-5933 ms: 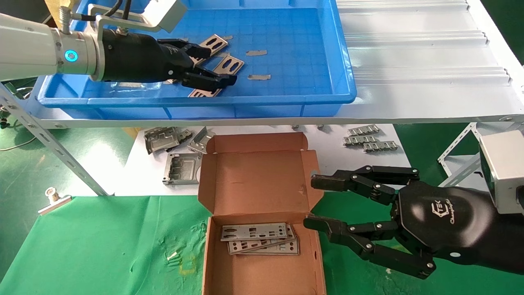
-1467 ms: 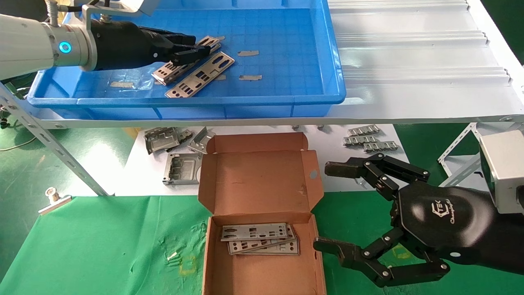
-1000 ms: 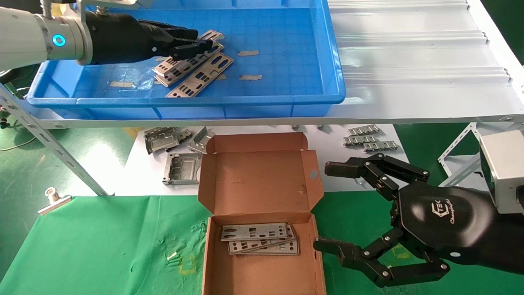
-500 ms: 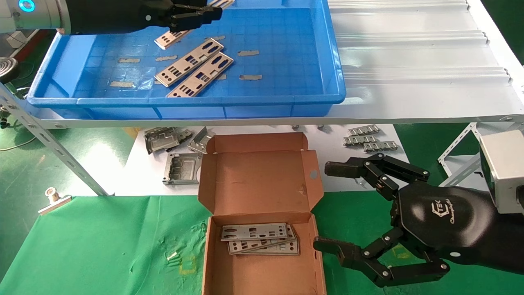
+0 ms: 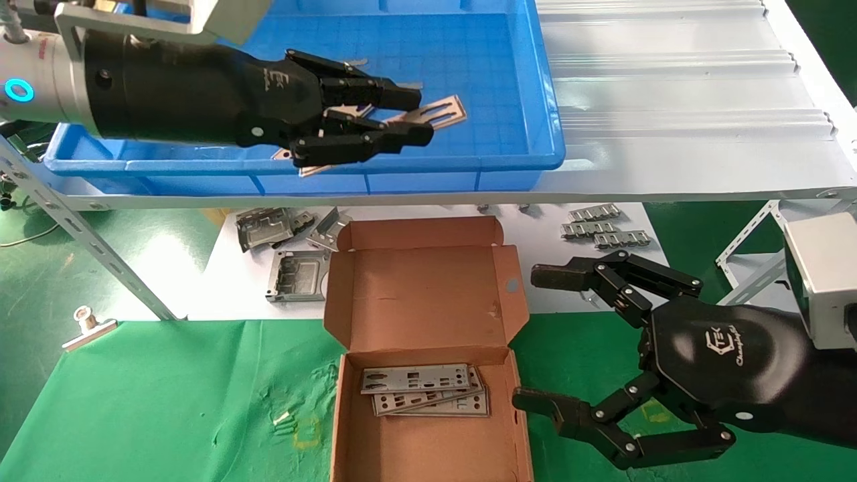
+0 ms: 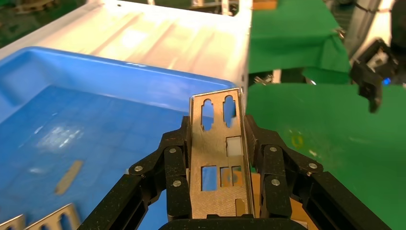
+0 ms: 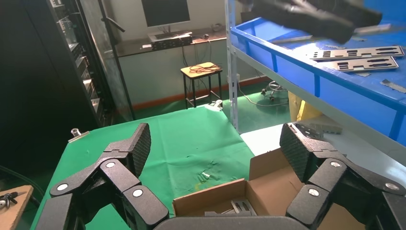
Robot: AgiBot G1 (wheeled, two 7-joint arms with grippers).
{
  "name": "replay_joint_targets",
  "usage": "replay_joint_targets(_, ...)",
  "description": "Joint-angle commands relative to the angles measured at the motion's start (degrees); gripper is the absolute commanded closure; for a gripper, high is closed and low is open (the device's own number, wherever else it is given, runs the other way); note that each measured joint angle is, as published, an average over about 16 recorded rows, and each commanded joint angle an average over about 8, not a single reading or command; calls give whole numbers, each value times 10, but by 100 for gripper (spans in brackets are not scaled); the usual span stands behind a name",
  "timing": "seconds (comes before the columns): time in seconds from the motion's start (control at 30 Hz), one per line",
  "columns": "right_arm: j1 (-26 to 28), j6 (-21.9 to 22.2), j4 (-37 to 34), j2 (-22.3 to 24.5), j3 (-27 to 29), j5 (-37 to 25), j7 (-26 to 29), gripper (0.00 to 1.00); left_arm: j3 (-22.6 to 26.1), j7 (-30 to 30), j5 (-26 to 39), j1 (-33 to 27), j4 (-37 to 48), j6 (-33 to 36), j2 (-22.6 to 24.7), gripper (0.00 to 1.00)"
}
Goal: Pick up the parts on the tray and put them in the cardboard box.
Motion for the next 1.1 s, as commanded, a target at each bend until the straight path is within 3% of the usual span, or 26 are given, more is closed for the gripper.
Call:
replay_joint_targets(0.03,0,0,0,0,0,0,0,0,3,6,-3,9,-16,10,-2,100)
replay_joint_targets(0.37,0,0,0,0,0,0,0,0,39,6,-55,154,-217,-18,-44,100)
replay_joint_targets(0.77,0,0,0,0,0,0,0,0,51,50,-27,355,-356,-167,-53,98)
replay_joint_targets(0.8,0,0,0,0,0,0,0,0,52,51,-24,366,-362,-177,-53,90)
replay_joint_targets(1.03,0,0,0,0,0,0,0,0,59,60,0,406,-385,-234,-47,5)
replay_joint_targets(1.1,0,0,0,0,0,0,0,0,61,63,7,409,-386,-244,-44,0)
